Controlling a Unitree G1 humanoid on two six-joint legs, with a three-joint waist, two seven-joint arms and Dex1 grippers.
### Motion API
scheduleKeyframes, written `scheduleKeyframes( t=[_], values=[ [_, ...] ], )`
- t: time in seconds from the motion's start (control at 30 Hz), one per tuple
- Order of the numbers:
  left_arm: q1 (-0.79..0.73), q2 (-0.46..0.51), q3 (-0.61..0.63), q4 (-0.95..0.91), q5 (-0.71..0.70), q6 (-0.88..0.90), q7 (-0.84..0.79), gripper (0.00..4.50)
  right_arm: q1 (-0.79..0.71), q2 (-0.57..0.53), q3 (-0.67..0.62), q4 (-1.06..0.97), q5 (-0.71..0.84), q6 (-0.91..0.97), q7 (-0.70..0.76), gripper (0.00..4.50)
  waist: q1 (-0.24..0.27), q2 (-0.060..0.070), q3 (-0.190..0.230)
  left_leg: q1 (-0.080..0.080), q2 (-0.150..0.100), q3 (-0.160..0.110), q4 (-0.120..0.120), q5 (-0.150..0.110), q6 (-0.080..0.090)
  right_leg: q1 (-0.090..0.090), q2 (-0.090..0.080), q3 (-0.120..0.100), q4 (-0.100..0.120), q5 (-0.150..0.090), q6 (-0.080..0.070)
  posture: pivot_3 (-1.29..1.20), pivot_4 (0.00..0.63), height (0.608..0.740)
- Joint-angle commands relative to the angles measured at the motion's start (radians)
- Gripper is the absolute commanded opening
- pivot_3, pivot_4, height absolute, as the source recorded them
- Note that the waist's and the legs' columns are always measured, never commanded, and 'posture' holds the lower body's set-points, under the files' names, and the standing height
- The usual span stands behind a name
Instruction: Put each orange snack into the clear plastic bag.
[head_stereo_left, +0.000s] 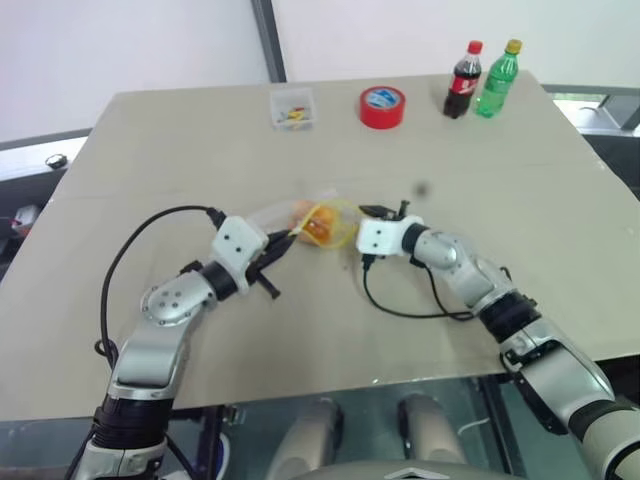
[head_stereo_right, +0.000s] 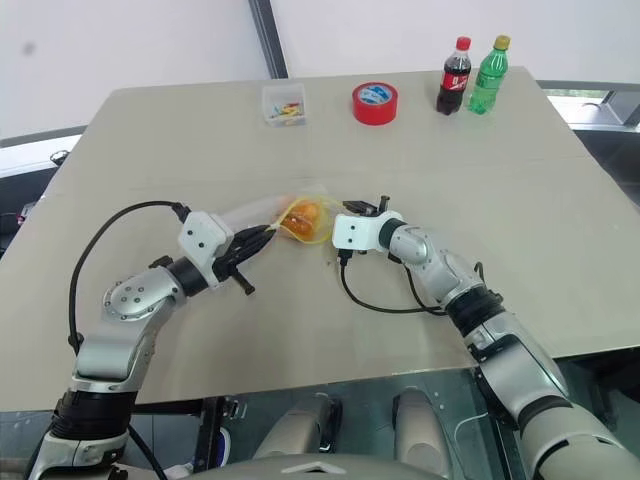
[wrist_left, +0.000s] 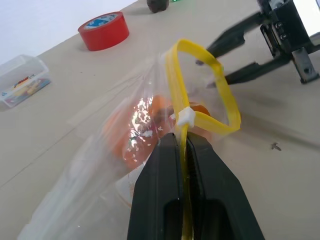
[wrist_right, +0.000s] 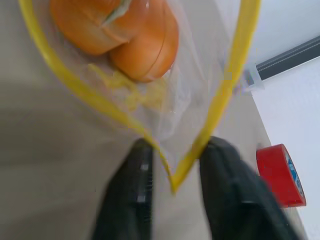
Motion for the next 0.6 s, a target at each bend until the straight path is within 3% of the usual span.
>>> scheduleKeyframes(
  t=[0.03, 0.23, 0.43, 0.6],
  values=[
    [-0.005, 0.004, 0.026, -0.029, -0.023, -0.019, -0.001, 0.00, -0.036, 0.000, -0.044, -0.013, 0.015, -0.024, -0.015, 0.06, 0.000, 0.000, 0.000, 0.000, 0.000, 0.000, 0.000, 0.000, 0.000, 0.000, 0.000, 0.000, 0.000, 0.000, 0.000, 0.00, 0.150, 0.740],
    [-0.106, 0.036, 0.044, 0.094, -0.045, -0.050, -0.057, 0.00, -0.119, -0.029, -0.098, 0.083, -0.001, -0.022, -0.082, 0.06, 0.001, 0.000, 0.000, 0.000, 0.000, 0.000, 0.000, 0.000, 0.000, 0.000, 0.000, 0.000, 0.000, 0.000, 0.000, 0.00, 0.150, 0.740],
    [-0.532, 0.026, -0.005, 0.545, 0.044, -0.221, -0.051, 0.00, -0.361, -0.120, -0.163, 0.301, -0.014, -0.049, -0.216, 0.06, 0.002, -0.001, 0.001, -0.002, 0.000, -0.003, 0.001, 0.001, -0.002, 0.000, 0.001, -0.002, -0.001, 0.001, -0.002, 0.00, 0.150, 0.740],
    [-0.691, -0.004, -0.048, 0.760, 0.101, -0.413, -0.057, 0.00, -0.432, -0.183, -0.174, 0.350, -0.008, -0.077, -0.243, 0.06, -0.012, -0.001, 0.000, -0.003, -0.001, -0.003, -0.002, 0.001, -0.002, 0.000, -0.001, -0.003, -0.007, 0.001, -0.001, 0.00, 0.150, 0.740]
  ],
)
